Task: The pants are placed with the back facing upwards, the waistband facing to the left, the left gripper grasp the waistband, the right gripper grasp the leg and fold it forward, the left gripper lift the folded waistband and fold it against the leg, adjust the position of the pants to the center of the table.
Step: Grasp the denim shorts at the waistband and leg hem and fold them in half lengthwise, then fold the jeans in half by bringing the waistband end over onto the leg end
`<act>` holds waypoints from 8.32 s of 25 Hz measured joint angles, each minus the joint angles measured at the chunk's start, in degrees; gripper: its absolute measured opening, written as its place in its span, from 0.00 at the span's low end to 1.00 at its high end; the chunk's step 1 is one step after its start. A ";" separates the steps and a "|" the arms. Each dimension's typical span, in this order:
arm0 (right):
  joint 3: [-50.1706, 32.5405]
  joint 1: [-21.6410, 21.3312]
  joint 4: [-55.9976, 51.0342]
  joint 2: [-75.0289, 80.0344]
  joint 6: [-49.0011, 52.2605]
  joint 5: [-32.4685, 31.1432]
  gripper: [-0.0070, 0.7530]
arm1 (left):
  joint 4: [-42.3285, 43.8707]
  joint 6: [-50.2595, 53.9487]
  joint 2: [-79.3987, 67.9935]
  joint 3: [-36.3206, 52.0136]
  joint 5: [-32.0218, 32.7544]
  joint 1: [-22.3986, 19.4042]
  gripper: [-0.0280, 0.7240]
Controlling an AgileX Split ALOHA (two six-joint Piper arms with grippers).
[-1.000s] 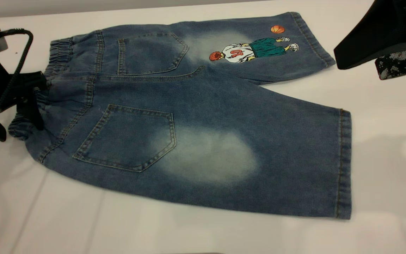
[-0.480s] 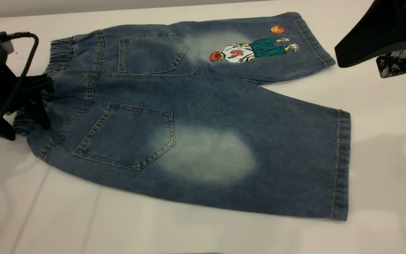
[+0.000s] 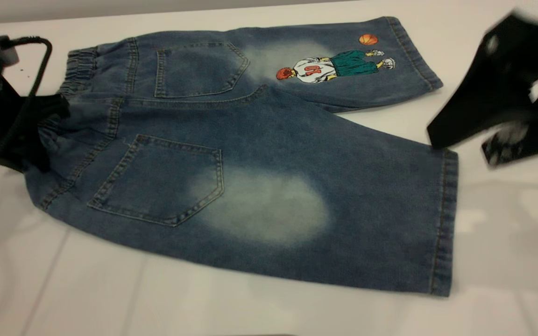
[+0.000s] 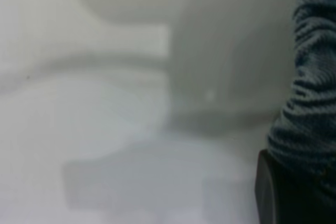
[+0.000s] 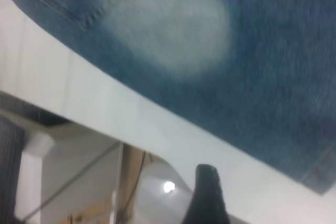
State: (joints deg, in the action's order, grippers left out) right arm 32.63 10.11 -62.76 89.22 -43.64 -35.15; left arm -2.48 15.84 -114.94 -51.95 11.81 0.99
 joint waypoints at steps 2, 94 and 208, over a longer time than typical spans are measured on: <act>0.18 1.38 -0.13 3.84 0.05 0.07 0.64 | 0.11 -1.24 2.06 0.00 1.74 0.75 0.16; 32.09 -1.87 -16.22 20.17 -10.94 1.24 0.04 | -10.97 5.68 18.61 0.60 6.15 3.97 0.16; 60.90 -7.74 -16.27 50.72 2.60 -8.39 0.66 | -42.17 -38.44 2.30 -17.59 23.02 -18.41 0.66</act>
State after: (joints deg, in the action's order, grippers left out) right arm 93.53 2.37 -79.03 139.94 -41.04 -43.55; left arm -44.65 -22.60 -112.64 -69.53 34.82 -17.42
